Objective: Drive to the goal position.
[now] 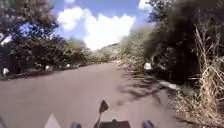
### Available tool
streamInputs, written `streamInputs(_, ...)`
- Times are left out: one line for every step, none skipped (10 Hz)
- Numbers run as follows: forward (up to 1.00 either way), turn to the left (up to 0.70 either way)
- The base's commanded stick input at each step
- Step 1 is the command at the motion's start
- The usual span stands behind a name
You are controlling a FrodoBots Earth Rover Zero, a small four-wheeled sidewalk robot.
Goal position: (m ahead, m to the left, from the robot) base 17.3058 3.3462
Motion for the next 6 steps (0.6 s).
streamInputs(0.70, -0.28)
streamInputs(0.70, -0.35)
streamInputs(0.70, -0.35)
streamInputs(0.70, 0.00)
streamInputs(0.70, 0.00)
streamInputs(0.70, 0.00)
